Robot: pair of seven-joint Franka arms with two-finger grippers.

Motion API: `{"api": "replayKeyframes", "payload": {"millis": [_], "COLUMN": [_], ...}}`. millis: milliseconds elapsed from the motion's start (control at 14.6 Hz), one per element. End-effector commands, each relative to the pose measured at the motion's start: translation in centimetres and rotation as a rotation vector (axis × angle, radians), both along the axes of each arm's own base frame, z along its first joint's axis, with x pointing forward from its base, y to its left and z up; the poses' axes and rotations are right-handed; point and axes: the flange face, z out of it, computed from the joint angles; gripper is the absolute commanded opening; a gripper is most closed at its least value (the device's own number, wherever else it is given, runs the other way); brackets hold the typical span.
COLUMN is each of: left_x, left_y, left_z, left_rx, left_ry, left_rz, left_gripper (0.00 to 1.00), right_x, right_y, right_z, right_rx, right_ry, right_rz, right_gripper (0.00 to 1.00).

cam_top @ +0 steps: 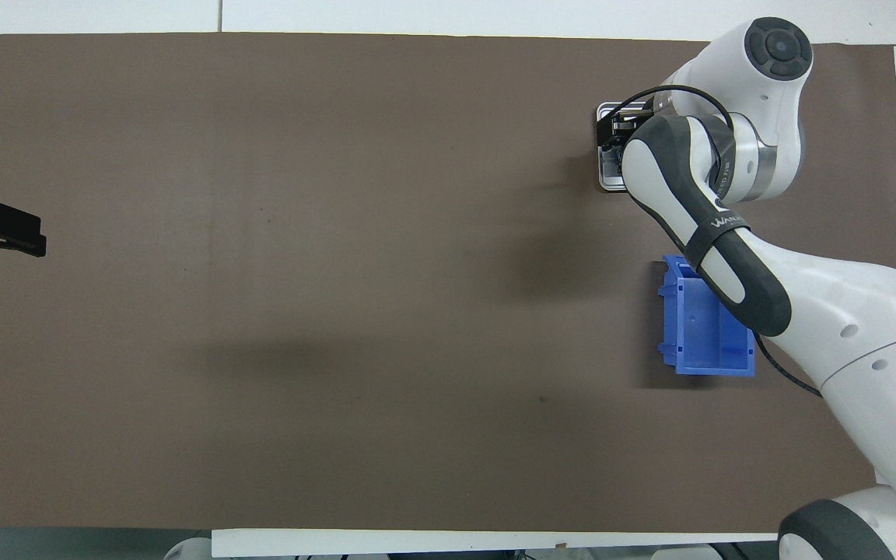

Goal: Place and press button with both arms

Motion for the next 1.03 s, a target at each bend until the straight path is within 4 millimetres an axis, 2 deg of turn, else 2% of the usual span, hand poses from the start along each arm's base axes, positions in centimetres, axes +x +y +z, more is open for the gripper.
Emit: {"api": "replayKeyframes", "payload": {"millis": [0,69,206,274,343,412,549,754,823,960], "left_x": [-0.4,-0.4,-0.4,-0.4,-0.4,-0.3,-0.3,-0.4,-0.4,-0.4], "left_y": [1.0,1.0,1.2,1.2,1.2,1.3,1.4,1.4,1.4,1.0], "left_z": [0.2,0.2,0.2,0.2,0.2,0.2,0.3,0.2,0.3,0.3], "left_rx": [-0.007,-0.008,-0.008,-0.008,-0.008,-0.009,-0.009,-0.008,-0.009,-0.008], "left_ry": [-0.017,-0.012,-0.016,-0.016,-0.017,-0.017,-0.018,-0.011,-0.014,-0.013], "left_rz": [0.009,0.008,0.02,0.02,0.019,0.02,0.02,0.019,0.02,0.017], "left_gripper": [1.0,1.0,1.0,1.0,1.0,1.0,1.0,1.0,1.0,1.0], "right_x": [-0.6,-0.8,-0.9,-0.9,-1.0,-0.8,-0.2,-0.8,-1.4,-3.5], "right_y": [-0.4,-0.4,-0.3,-0.3,-0.3,-0.4,0.0,3.3,4.8,11.0], "right_z": [-1.1,-1.5,-1.5,-1.6,-1.6,-1.1,1.5,5.9,7.0,8.5], "right_rx": [0.002,0.001,0.002,0.001,0.0,0.0,0.002,0.011,0.009,0.002], "right_ry": [-0.005,0.001,0.006,0.015,0.02,0.015,0.04,0.091,0.112,0.153], "right_rz": [0.028,0.028,0.029,0.03,0.031,0.03,0.032,-0.075,-0.138,-0.271], "right_gripper": [0.79,0.75,0.59,0.4,0.14,0.0,0.0,0.0,0.0,0.0]}}
